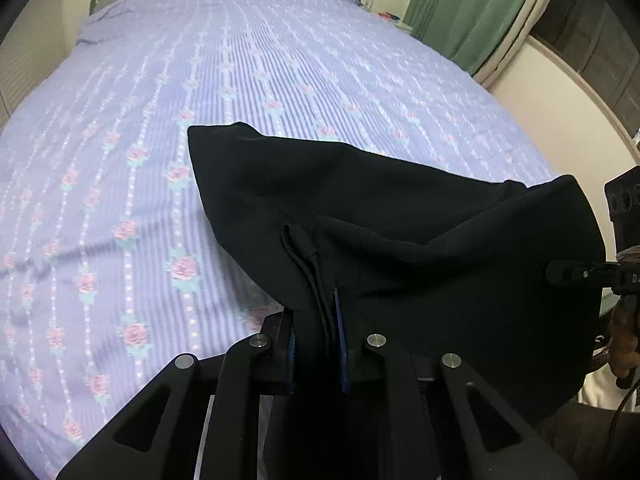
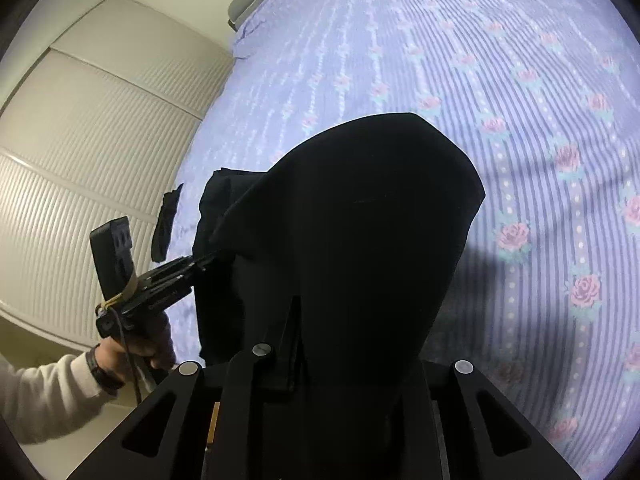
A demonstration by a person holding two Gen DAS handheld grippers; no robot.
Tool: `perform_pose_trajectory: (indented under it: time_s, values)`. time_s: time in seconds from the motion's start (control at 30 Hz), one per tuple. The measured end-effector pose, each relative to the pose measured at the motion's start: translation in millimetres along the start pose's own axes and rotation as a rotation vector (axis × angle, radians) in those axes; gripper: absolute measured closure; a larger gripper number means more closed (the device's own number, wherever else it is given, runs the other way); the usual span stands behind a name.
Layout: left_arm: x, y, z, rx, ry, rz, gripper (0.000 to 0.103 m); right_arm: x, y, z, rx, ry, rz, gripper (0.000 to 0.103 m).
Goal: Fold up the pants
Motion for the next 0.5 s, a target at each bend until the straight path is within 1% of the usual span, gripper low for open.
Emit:
perform_pose_trajectory:
  time_s: [0.07, 0.13, 0.23, 0.3, 0.37, 0.43, 0.5]
  values:
    - [16.8, -1.9, 4.9, 0.003, 0.004, -0.012, 0.087, 5.0, 5.2, 16.0, 0.013, -0.005, -0.006, 0.082]
    - [38.0, -5.4, 15.1, 0.0, 0.024, -0.028, 0.087, 8.4, 10.7, 32.4, 0.027, -0.007, -0.009, 0.082]
    - [77.1, -7.5, 39.1, 0.043, 0.053, -0.055, 0.088, 10.8, 24.9, 67.3, 0.067, 0.002, -0.004, 0.082]
    - [111.0, -8.7, 65.4, 0.087, 0.087, -0.084, 0.088, 9.8, 36.1, 95.4, 0.104, 0.015, 0.006, 0.082]
    - [137.5, -7.9, 87.2, 0.119, 0.114, -0.112, 0.088, 2.7, 50.9, 133.4, 0.156, 0.03, 0.017, 0.082]
    - [174.7, -13.3, 125.2, 0.172, 0.145, -0.152, 0.088, -8.2, 66.1, 170.5, 0.201, 0.046, 0.032, 0.082]
    - [198.3, -15.4, 156.4, 0.212, 0.158, -0.174, 0.088, -25.3, 84.6, 215.1, 0.26, 0.059, 0.045, 0.083]
Point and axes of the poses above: each gripper's, at about its wrist camera, not at the fingertips, and x roughly against the way its jaws point, z to its left, y to its top, the point moved 8 cm from there along -x, roughly the way its jaws point, and after that the axes turned 14 degrees about z, right-handed, at the moved point
